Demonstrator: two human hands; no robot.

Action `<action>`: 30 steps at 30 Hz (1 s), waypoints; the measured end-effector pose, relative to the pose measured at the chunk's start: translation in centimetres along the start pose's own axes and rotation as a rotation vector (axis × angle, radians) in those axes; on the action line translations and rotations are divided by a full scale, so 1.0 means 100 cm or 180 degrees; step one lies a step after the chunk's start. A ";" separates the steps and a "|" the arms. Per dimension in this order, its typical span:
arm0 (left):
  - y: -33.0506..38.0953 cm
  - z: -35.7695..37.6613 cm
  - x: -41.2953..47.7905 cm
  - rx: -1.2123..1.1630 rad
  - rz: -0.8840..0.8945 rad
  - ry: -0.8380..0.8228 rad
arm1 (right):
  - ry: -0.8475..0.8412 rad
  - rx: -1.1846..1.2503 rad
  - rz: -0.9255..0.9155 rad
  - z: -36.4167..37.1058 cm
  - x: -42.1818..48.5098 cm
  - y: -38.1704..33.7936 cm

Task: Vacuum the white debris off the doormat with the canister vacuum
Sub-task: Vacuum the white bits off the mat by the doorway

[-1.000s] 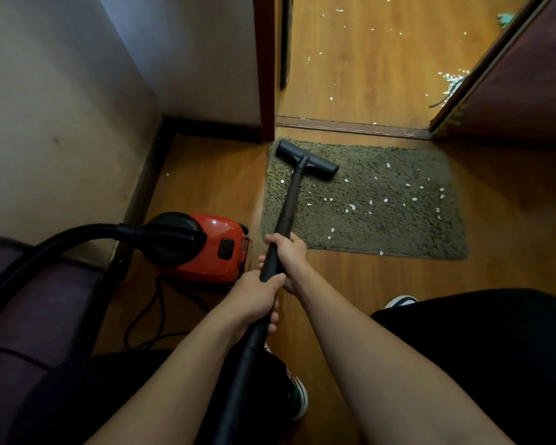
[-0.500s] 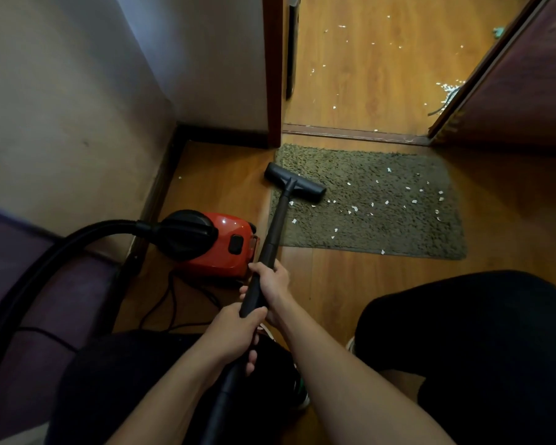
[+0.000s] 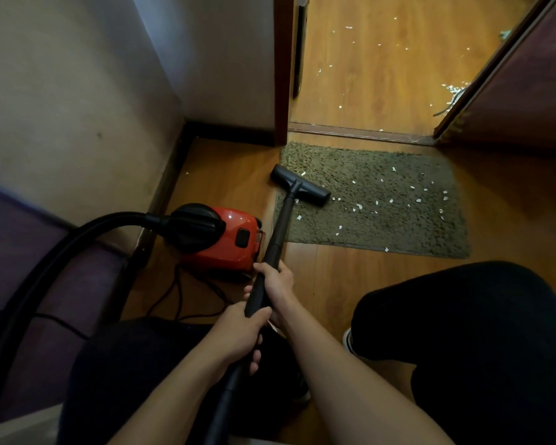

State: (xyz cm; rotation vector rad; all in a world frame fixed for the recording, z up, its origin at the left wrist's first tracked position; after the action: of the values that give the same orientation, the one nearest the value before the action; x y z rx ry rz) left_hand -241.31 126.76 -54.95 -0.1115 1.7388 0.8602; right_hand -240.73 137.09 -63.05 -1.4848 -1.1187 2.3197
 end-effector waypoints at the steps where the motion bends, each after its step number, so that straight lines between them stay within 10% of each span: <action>1: 0.003 0.001 0.004 0.0008 0.0008 0.0018 | -0.0002 -0.0004 -0.0010 -0.001 0.004 -0.003; 30: 0.056 0.046 0.052 0.0129 0.0113 0.0038 | 0.0247 0.0054 -0.0086 -0.040 0.073 -0.044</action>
State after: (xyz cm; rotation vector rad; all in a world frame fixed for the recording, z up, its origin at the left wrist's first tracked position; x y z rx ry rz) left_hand -242.23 135.36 -57.12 -0.0591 1.7730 0.8511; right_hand -241.97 145.88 -66.17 -1.5300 -1.0898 2.2278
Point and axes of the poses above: each hand's wrist, its own x-axis towards the middle knuckle, its own z-axis out of the palm, y = z × x, the point moved 2 cm from there along x, towards the middle knuckle, and after that the axes turned 4 degrees about -z, right-handed, at the moved point
